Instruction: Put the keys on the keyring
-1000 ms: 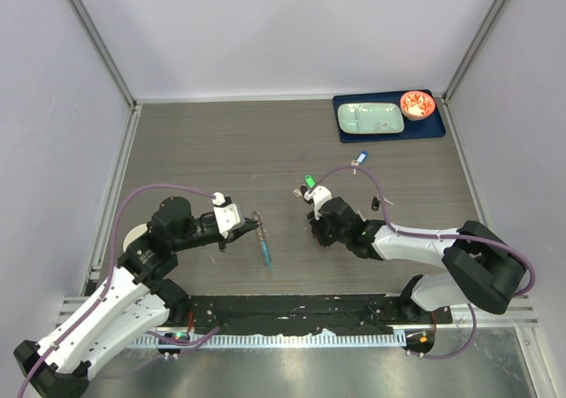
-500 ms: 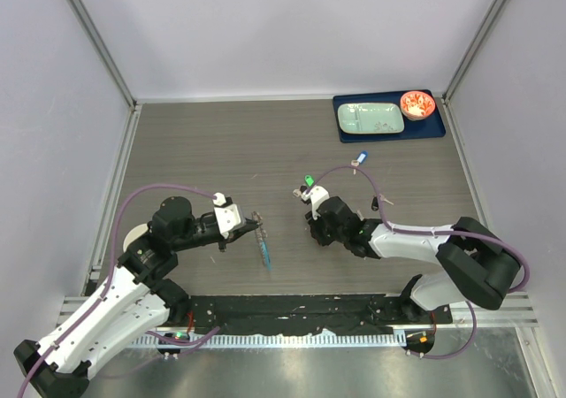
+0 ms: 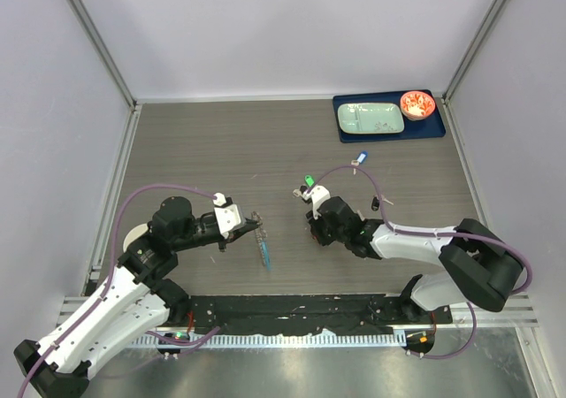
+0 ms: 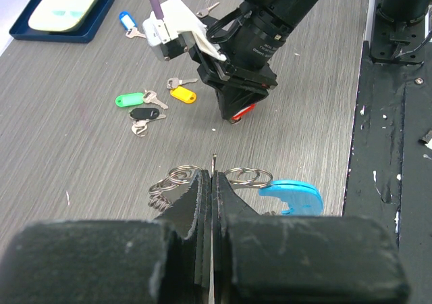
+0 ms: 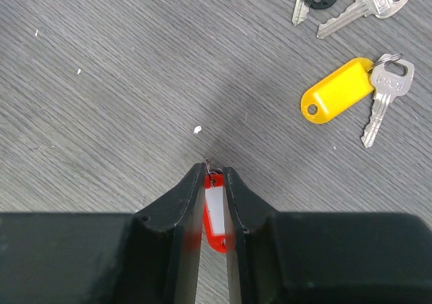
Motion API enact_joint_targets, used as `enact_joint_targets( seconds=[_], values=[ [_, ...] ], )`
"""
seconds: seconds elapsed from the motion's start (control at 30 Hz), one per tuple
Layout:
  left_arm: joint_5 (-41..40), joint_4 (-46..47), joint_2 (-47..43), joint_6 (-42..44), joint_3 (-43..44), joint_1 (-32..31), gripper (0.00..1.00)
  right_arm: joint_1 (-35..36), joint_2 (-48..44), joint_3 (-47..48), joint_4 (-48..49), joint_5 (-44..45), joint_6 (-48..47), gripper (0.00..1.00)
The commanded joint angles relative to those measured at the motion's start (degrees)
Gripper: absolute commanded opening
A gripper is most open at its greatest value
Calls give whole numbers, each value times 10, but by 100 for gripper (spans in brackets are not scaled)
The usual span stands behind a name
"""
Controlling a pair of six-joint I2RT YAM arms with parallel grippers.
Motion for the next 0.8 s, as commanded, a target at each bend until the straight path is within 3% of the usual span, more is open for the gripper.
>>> enact_joint_targets(
  seconds=[0.0, 0.77],
  values=[
    [10, 24, -2, 4, 9, -1, 0, 4, -23, -6, 12, 4, 13, 23],
    [12, 26, 0, 3, 7, -1, 0, 4, -8, -18, 13, 2, 33, 21]
  ],
)
